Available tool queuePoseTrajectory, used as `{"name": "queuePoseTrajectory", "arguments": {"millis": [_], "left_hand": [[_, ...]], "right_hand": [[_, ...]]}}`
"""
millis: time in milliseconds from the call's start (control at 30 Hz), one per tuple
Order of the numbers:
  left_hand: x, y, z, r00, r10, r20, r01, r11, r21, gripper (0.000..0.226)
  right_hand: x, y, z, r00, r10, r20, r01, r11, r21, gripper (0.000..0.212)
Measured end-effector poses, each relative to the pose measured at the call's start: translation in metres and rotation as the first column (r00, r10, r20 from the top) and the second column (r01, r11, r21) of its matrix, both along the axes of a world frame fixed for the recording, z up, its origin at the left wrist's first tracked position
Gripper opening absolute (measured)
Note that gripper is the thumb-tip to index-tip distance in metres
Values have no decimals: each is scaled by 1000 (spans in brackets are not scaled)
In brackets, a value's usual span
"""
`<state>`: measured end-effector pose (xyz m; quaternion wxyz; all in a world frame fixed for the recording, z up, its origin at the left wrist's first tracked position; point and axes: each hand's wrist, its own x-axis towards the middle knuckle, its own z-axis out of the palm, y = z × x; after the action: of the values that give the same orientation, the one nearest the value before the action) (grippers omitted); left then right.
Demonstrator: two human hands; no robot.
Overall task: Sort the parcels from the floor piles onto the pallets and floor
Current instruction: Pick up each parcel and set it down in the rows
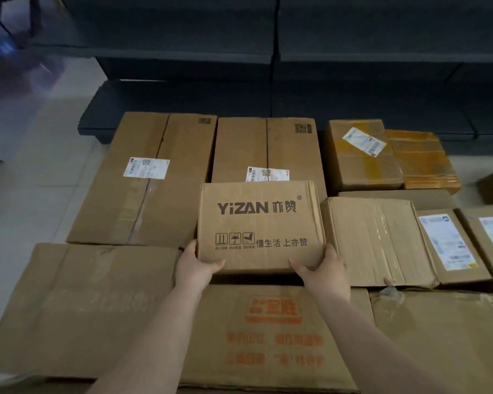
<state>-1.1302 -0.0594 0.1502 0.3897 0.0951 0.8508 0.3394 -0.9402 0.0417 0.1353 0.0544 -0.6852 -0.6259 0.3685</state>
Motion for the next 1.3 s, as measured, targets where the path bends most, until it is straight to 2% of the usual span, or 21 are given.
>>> {"name": "queuePoseTrajectory", "arguments": {"millis": [100, 233, 400, 633, 767, 933, 1000, 1100, 1200, 1300], "left_hand": [[-1, -3, -10, 999, -32, -37, 32, 999, -2, 76], [-5, -11, -5, 988, -121, -91, 119, 993, -24, 74], [3, -22, 0, 986, -145, -83, 142, 989, -32, 71], [9, -31, 5, 975, -210, -73, 205, 976, -70, 65], [18, -53, 36, 947, -291, -135, 273, 952, -139, 78], [36, -104, 117, 893, -418, -169, 392, 905, -166, 66], [51, -129, 159, 839, -507, -196, 470, 858, -206, 57], [81, -159, 220, 693, -676, -251, 623, 736, -264, 50], [123, -179, 271, 568, -777, -269, 730, 628, -270, 46], [165, -193, 316, 407, -839, -361, 816, 512, -269, 41]], "right_hand": [[-2, -2, -9, 997, 14, 70, -18, 998, 52, 94], [7, -7, -6, 998, -51, 31, 51, 999, 18, 89], [19, -23, 1, 996, 18, 89, -19, 1000, 15, 84], [17, -36, 18, 968, 100, 228, -103, 995, -1, 90], [20, -56, 52, 954, 146, 262, -154, 988, 7, 80], [44, -105, 135, 959, 193, 205, -208, 977, 50, 55], [60, -136, 179, 964, 202, 172, -215, 975, 58, 47], [86, -183, 244, 946, 257, 195, -278, 957, 87, 37], [118, -225, 301, 890, 324, 321, -381, 916, 130, 36], [154, -254, 349, 804, 359, 474, -461, 880, 117, 35]]}}
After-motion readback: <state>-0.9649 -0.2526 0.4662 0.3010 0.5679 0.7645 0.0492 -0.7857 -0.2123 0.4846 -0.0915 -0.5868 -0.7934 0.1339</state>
